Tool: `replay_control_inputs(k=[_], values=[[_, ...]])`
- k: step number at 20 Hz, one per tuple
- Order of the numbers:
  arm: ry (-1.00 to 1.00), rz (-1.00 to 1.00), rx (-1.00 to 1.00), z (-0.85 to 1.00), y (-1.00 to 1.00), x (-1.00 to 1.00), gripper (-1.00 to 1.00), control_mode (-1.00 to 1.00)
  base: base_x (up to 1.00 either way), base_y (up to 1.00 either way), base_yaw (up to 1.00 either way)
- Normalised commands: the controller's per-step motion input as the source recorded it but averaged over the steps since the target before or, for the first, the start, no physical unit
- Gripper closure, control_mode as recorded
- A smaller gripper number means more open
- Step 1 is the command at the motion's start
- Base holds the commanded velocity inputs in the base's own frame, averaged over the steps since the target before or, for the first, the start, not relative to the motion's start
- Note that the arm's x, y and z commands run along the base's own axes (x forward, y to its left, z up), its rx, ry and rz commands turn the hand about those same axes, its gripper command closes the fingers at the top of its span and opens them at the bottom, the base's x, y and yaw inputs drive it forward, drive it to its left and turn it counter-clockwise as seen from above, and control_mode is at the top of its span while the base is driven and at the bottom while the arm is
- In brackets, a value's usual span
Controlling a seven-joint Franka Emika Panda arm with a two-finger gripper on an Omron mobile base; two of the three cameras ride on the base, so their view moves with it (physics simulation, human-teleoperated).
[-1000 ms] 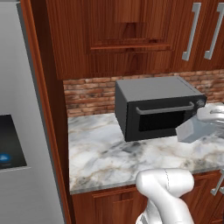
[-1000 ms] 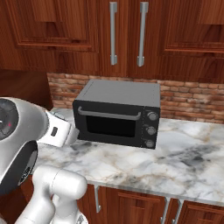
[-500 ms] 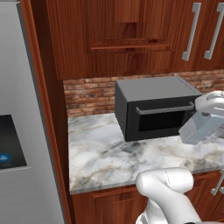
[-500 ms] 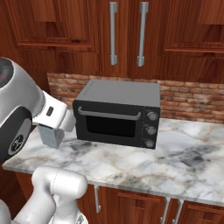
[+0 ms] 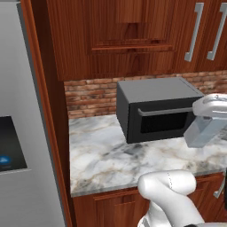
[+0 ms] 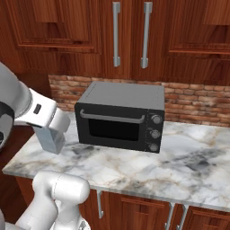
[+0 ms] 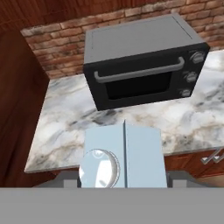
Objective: Move the drinks to the dining counter.
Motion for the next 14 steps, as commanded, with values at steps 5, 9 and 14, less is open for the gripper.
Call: replay_control_inputs(k=[5, 9, 14], values=[[0.09, -0.04, -0.07, 0.0, 0.04, 0.0, 1.0, -1.0, 0.0, 0.0, 0.0], [0.17, 0.0, 0.0, 0.0, 0.0, 0.0, 1.0, -1.0, 0.0, 0.0, 0.0], [0.1, 0.0, 0.0, 0.0, 0.0, 0.0, 1.0, -1.0, 0.0, 0.0, 0.0]])
